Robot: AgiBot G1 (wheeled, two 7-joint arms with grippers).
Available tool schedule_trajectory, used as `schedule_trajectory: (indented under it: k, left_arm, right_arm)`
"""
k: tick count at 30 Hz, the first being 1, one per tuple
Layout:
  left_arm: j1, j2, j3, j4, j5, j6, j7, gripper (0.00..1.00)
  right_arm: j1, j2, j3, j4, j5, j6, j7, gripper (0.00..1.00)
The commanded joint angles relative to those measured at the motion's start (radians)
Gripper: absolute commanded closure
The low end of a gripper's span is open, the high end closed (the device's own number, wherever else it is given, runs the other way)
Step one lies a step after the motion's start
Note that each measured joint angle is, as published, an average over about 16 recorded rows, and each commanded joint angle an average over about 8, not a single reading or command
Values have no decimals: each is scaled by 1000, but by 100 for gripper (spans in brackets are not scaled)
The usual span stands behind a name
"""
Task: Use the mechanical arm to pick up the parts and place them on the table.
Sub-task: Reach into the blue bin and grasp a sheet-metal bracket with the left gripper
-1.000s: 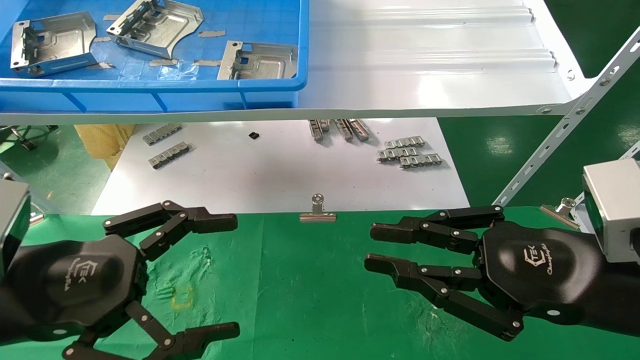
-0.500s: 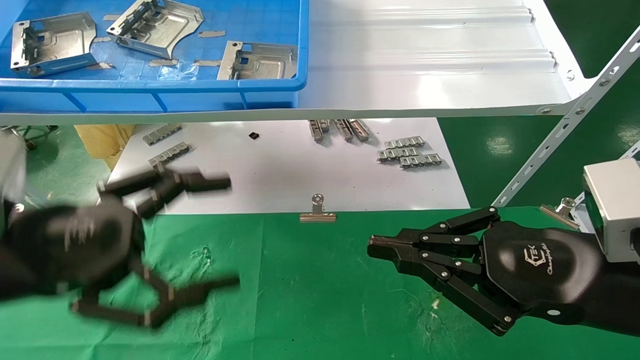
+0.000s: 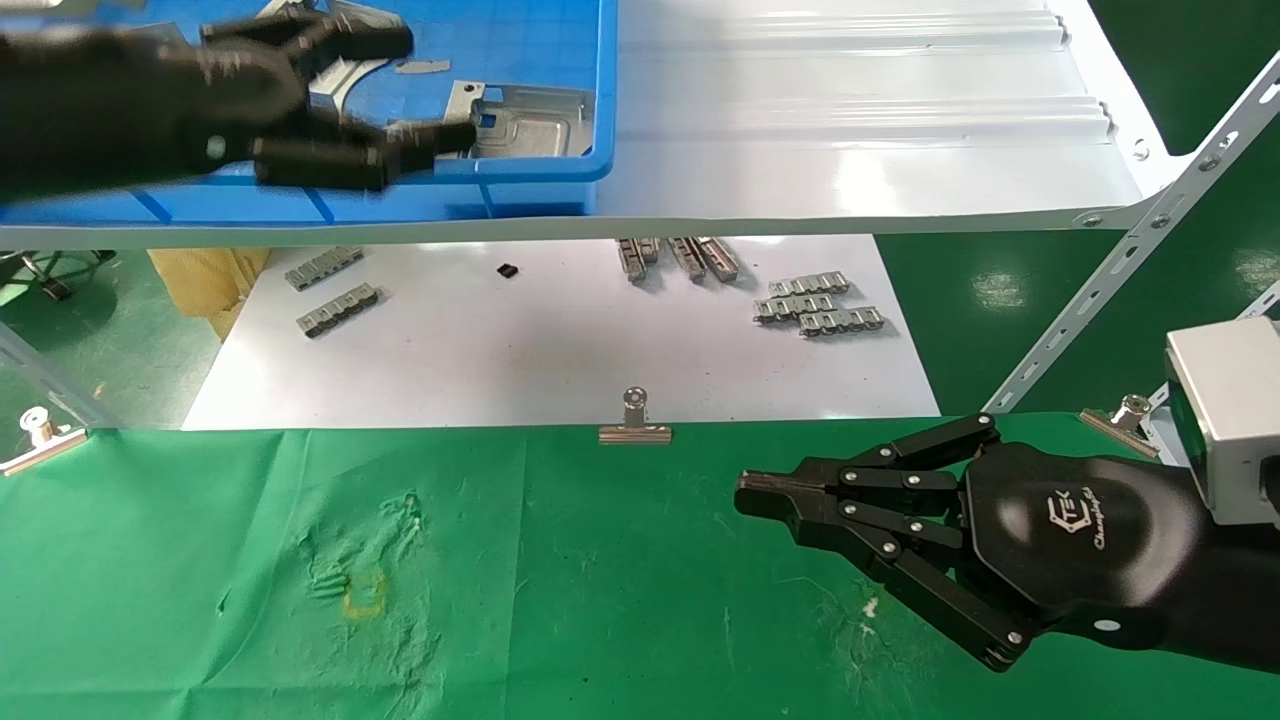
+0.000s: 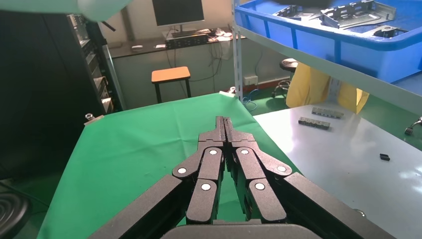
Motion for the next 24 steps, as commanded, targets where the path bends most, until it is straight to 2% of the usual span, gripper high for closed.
schedule_trajectory:
  k: [1, 3, 4, 7, 8, 11, 12, 15, 16, 24]
  left_arm:
    - [-75, 46, 19, 119, 50, -21, 31, 0]
    - [-126, 72, 29, 208, 85, -78, 59, 0]
    - [-149, 82, 34, 248, 103, -110, 72, 0]
    - [-207, 105, 49, 350, 152, -204, 104, 0]
    - [-223, 110, 54, 378, 166, -232, 113, 6]
    - [-263, 123, 69, 451, 202, -302, 134, 44]
    - [-273, 127, 74, 472, 213, -318, 139, 56]
    - [-296, 142, 89, 525, 239, -352, 150, 94]
    - [-301, 147, 93, 540, 246, -359, 153, 100]
    - [-325, 177, 106, 622, 265, -372, 142, 100]
  right_arm:
    - [0, 0, 0, 0, 0, 0, 0, 100]
    - [0, 0, 0, 0, 0, 0, 0, 99]
    - [0, 0, 0, 0, 0, 0, 0, 94]
    - [0, 0, 0, 0, 0, 0, 0, 56]
    - [0, 0, 0, 0, 0, 0, 0, 44]
    - [0, 0, 0, 0, 0, 0, 0, 7]
    - [0, 0, 0, 0, 0, 0, 0, 0]
    - [0, 0, 0, 0, 0, 0, 0, 0]
    - [0, 0, 0, 0, 0, 0, 0, 0]
    - [0, 0, 0, 0, 0, 0, 0, 0]
